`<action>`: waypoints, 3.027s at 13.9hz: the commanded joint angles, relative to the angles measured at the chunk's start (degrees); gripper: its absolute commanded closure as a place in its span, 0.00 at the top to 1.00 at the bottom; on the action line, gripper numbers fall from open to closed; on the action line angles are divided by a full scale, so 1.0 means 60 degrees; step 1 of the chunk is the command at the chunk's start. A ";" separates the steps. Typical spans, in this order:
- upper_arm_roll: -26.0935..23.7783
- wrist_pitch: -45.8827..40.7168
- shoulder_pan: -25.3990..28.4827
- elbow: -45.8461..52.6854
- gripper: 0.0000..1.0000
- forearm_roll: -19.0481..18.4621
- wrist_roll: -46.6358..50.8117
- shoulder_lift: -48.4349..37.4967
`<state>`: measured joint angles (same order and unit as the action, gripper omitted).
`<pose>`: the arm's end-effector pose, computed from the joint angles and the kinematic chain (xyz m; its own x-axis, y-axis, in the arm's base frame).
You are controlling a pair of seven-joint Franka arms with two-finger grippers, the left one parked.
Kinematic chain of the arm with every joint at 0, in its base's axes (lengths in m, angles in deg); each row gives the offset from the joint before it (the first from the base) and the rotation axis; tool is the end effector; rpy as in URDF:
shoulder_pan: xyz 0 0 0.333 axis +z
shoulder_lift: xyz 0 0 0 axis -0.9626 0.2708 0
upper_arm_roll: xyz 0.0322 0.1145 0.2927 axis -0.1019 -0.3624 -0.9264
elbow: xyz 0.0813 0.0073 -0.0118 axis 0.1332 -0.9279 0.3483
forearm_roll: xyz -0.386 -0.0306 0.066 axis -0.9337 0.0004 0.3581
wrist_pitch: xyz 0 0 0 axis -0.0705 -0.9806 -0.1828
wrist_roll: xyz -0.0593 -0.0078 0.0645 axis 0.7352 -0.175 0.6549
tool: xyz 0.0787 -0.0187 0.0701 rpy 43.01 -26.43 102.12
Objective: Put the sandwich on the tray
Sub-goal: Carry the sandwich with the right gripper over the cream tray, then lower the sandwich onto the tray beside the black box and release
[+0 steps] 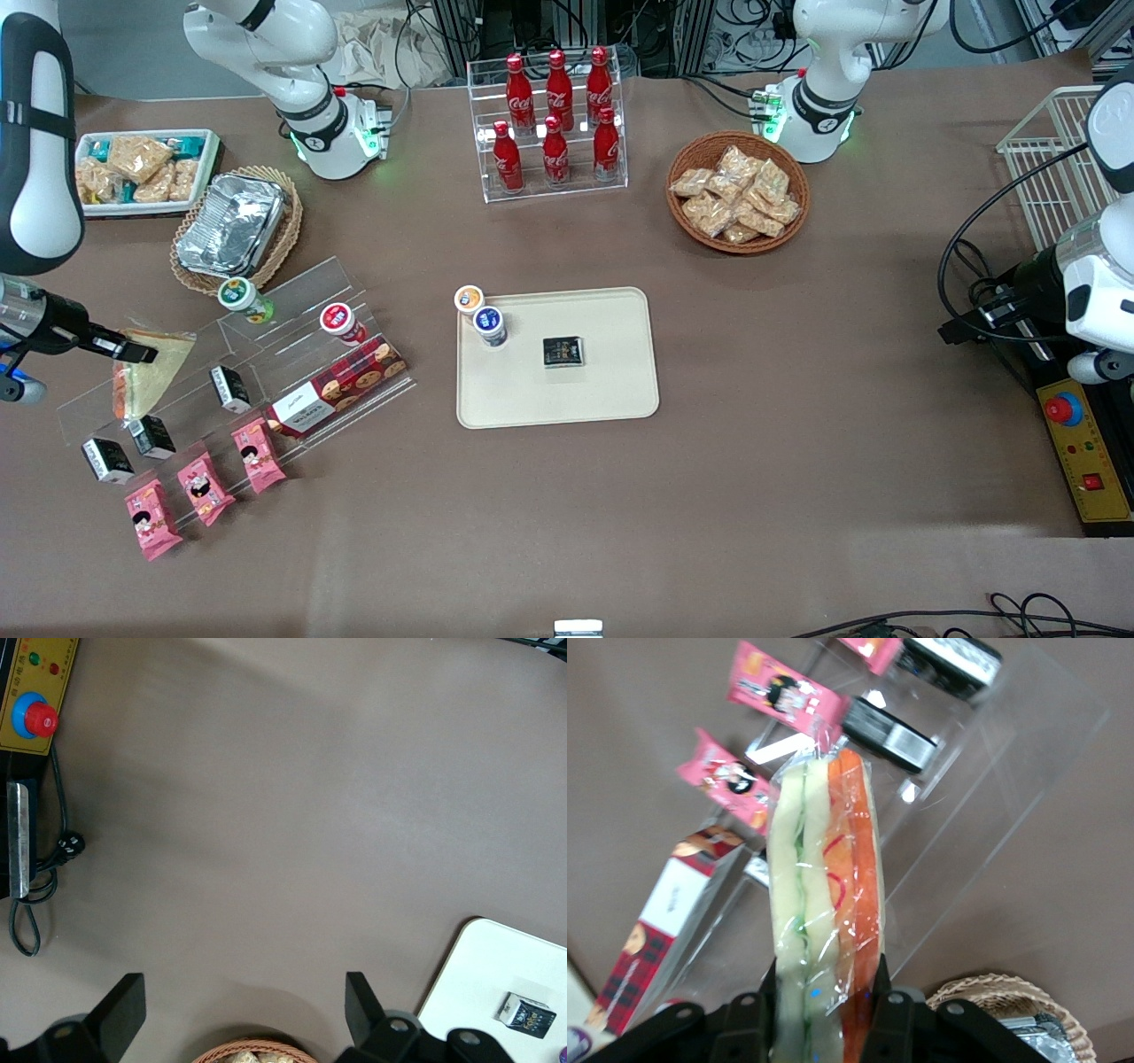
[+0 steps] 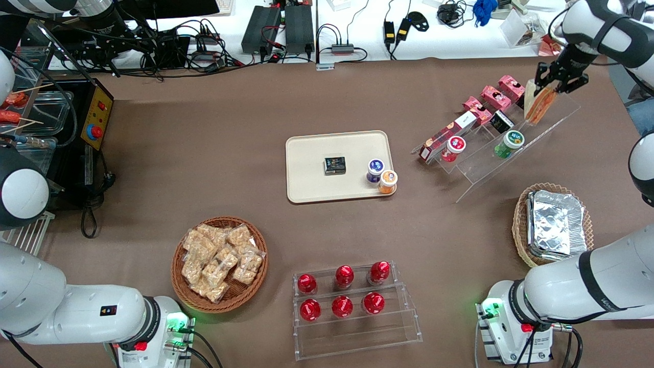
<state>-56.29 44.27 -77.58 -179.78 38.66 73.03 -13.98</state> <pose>0.5770 -0.1390 0.4579 0.9280 -0.3647 -0.0763 -0.3691 -0.9278 -0.0542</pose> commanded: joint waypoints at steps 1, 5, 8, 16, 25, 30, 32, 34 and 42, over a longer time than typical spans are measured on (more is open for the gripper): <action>-0.0055 -0.1167 0.0152 0.1405 0.40 0.0159 -0.0426 0.0211; -0.0216 -0.1887 0.1351 0.2361 0.40 0.0056 -0.0426 0.0197; -0.0260 -0.1889 0.2858 0.2494 0.40 0.0056 -0.0426 0.0197; -0.0406 -0.0194 0.6156 0.2523 0.40 0.0072 -0.3120 0.1704; -0.0407 0.3031 0.8311 0.2538 0.40 -0.0715 -0.5304 0.4238; -0.0407 0.4248 0.8429 0.2523 0.48 -0.1203 -0.5304 0.5191; -0.0407 0.4410 0.8532 0.2523 0.64 -0.1203 -0.5289 0.5280; -0.0407 0.4425 0.8489 0.2523 0.99 -0.1203 -0.5391 0.5222; -0.0319 0.2322 0.7364 0.2494 0.99 -0.0518 -0.5275 0.3350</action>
<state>-57.70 64.21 -30.09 -163.87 33.09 41.62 11.45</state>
